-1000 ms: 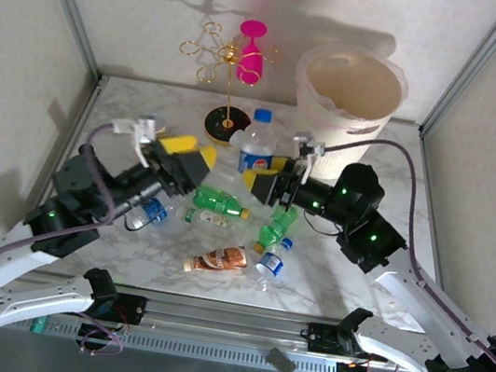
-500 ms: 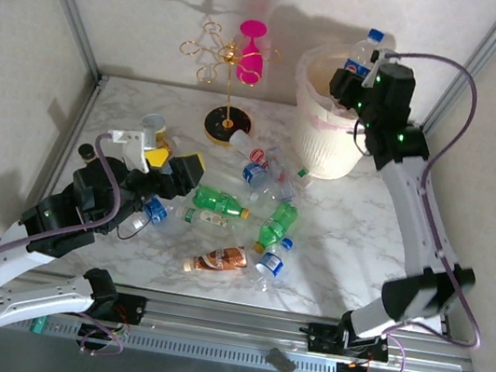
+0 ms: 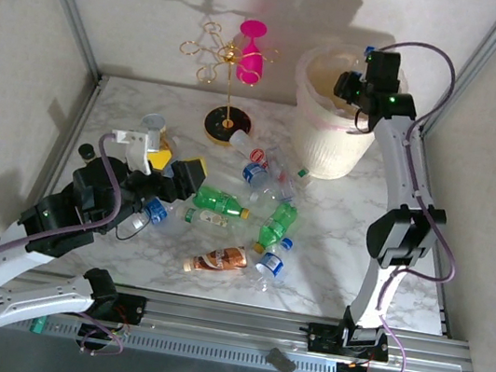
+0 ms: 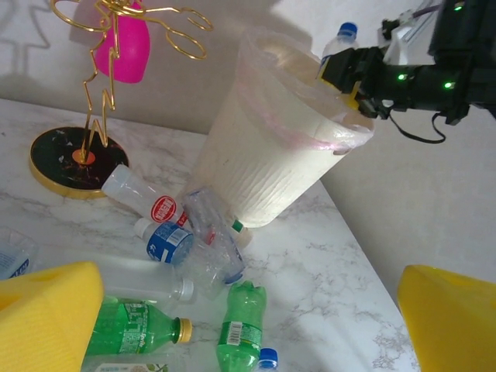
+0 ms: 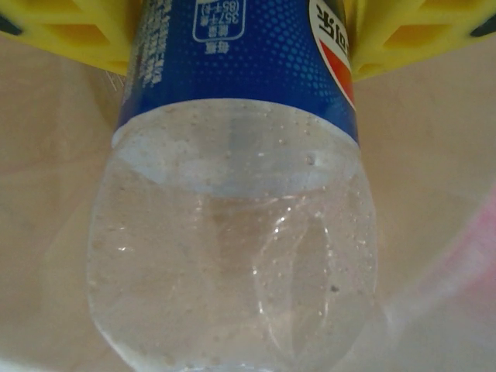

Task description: Put the plastic bottles in the bin

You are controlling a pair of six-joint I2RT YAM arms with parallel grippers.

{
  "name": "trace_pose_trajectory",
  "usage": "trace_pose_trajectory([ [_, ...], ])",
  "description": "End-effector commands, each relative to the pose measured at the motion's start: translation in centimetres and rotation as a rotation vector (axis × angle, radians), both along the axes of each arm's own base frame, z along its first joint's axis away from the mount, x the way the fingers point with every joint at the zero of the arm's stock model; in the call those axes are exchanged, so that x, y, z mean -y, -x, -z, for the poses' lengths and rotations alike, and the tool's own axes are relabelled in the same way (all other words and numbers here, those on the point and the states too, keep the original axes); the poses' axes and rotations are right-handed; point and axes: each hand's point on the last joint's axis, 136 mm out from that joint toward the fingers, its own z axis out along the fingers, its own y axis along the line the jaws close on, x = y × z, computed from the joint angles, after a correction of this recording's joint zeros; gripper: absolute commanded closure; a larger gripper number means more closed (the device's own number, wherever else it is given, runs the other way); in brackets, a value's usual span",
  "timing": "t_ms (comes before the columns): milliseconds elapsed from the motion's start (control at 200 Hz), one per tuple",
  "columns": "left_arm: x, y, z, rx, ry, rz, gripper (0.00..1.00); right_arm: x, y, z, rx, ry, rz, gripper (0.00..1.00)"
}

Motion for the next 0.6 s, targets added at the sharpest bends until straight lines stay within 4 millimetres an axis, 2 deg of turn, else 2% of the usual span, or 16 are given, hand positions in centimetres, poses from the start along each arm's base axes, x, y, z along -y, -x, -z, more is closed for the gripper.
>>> trace_pose_trajectory([
  [0, -1.0, 0.1, -1.4, 0.039, 0.011, -0.027, 0.04, 0.3, -0.2, 1.9, -0.054, 0.038, 0.001, 0.43],
  [120, -1.1, 0.2, -1.3, 0.041, 0.013, -0.029, 0.04, 0.3, -0.4, 4.1, -0.105, 0.059, -0.006, 0.39],
  [230, -1.1, 0.1, -0.9, 0.033, 0.009, -0.035, 0.04, 0.4, -0.4, 4.5, -0.111, 0.072, -0.007, 0.34],
  [406, -1.2, 0.1, -0.7, 0.029, 0.016, -0.037, 0.04, 0.5, -0.3, 4.0, -0.1, 0.075, -0.007, 0.23],
  [596, -1.7, 0.1, -0.9, 0.035, 0.02, -0.058, 0.04, 0.7, 0.2, 2.5, -0.072, 0.075, 0.0, 0.18],
])
